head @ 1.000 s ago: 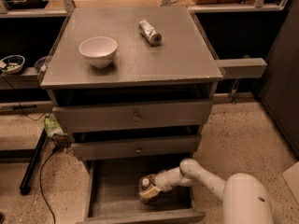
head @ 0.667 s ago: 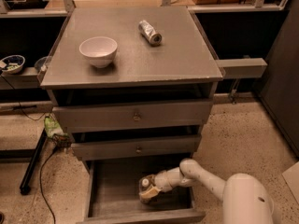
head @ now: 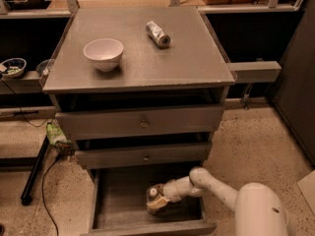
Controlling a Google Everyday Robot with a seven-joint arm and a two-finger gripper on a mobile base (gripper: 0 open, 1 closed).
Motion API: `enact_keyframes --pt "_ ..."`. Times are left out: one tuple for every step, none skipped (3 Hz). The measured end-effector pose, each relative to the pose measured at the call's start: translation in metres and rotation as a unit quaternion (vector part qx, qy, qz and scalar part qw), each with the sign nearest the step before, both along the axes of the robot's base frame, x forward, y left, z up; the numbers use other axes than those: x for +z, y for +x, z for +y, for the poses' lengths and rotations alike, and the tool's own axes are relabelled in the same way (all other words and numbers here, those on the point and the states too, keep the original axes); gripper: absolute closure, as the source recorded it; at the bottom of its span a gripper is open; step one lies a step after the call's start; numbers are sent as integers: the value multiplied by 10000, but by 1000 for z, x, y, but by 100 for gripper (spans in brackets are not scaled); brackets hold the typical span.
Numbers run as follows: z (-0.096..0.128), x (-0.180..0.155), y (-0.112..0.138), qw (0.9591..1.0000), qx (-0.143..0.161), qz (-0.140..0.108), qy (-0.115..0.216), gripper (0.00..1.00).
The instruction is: Pick blue plastic bottle from bottom drawer and place on counter
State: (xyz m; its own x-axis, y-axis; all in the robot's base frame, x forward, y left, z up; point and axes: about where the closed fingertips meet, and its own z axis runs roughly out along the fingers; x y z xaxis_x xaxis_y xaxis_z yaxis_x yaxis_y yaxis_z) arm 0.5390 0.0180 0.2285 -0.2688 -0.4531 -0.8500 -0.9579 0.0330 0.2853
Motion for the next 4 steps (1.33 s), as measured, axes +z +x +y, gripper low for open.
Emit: enact_keyframes --pt "5 7 -5 9998 -54 201 24 100" --pt "12 27 -10 9995 -5 298 -59 100" --pt "10 59 -9 9995 -31 247 -176 100" --pt "11 103 -9 9992 51 159 -350 100"
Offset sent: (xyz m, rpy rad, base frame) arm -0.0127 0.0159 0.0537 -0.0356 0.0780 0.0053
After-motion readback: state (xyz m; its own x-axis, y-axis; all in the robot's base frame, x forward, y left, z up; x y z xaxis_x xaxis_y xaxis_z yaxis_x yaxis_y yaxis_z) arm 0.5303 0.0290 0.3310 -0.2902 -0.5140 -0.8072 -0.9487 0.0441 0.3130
